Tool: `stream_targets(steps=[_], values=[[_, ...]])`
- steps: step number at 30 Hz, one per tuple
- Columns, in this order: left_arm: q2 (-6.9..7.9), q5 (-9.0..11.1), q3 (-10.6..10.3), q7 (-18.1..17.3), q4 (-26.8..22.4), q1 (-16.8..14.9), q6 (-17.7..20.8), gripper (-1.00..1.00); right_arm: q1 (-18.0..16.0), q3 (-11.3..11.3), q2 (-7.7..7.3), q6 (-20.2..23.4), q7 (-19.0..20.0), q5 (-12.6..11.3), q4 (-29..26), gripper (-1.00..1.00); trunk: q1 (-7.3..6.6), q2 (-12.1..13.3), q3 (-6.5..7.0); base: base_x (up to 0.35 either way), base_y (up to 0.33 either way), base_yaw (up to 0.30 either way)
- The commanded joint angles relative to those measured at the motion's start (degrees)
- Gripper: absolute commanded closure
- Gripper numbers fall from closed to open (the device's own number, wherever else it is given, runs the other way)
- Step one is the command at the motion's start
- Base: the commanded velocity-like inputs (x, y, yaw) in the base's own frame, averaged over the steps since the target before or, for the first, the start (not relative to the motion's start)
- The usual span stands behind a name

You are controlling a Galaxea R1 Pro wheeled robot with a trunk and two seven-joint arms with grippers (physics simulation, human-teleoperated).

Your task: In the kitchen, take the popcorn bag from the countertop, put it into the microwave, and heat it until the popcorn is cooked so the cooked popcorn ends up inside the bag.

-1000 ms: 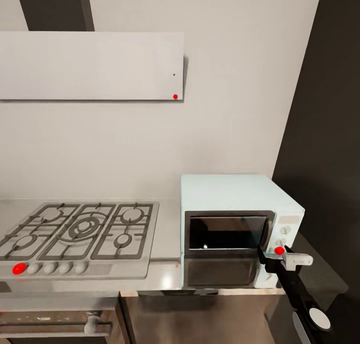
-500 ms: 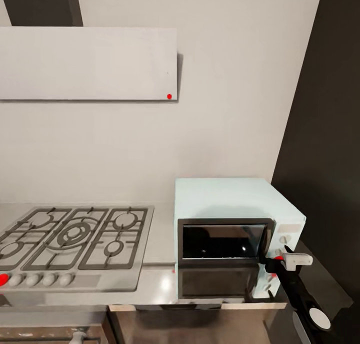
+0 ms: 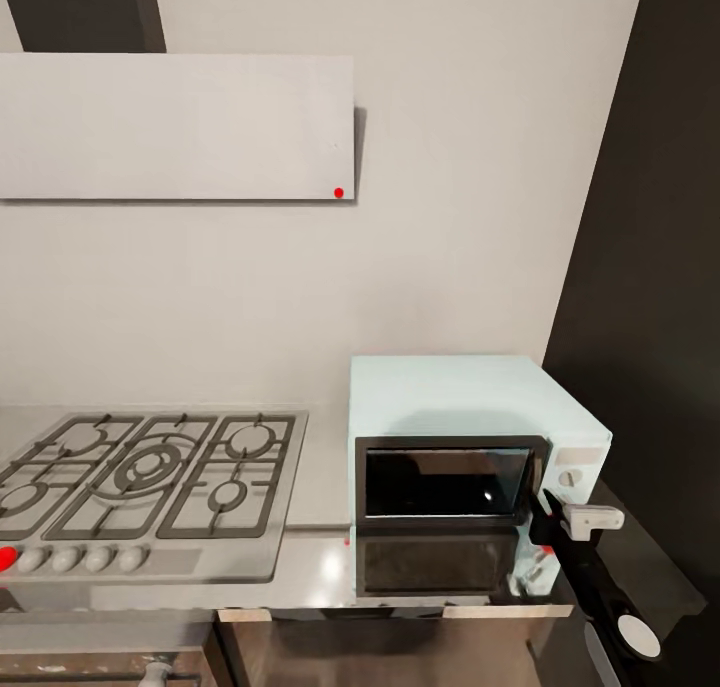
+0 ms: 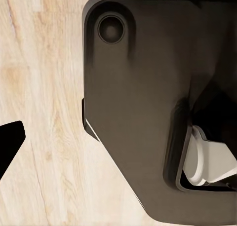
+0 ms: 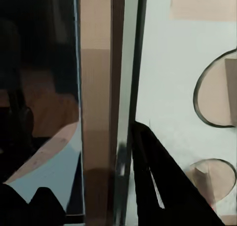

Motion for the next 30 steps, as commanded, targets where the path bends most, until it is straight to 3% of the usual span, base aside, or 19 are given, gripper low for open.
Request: stream_targets(steps=[1,9,30], values=[[-0.01,0.05,0.25,0.03,-0.03,-0.02,0.0,-1.0,-0.04,-0.21,0.0,-0.1,0.2,-0.8,0.02,1.0,0.03,-0.1,-0.12,0.0,0.0,0.0],[-0.01,0.06,0.27,0.01,-0.03,-0.02,0.0,-1.0,-0.05,-0.21,0.0,-0.11,0.2,-0.8,-0.04,1.0,0.03,-0.1,-0.12,-0.005,0.0,0.0],[-0.25,0.05,0.32,-0.01,-0.03,-0.02,-0.08,-1.0,-0.06,-0.22,-0.03,-0.12,0.16,-0.8,-0.04,1.0,0.03,-0.1,-0.12,-0.114,0.003,0.0]])
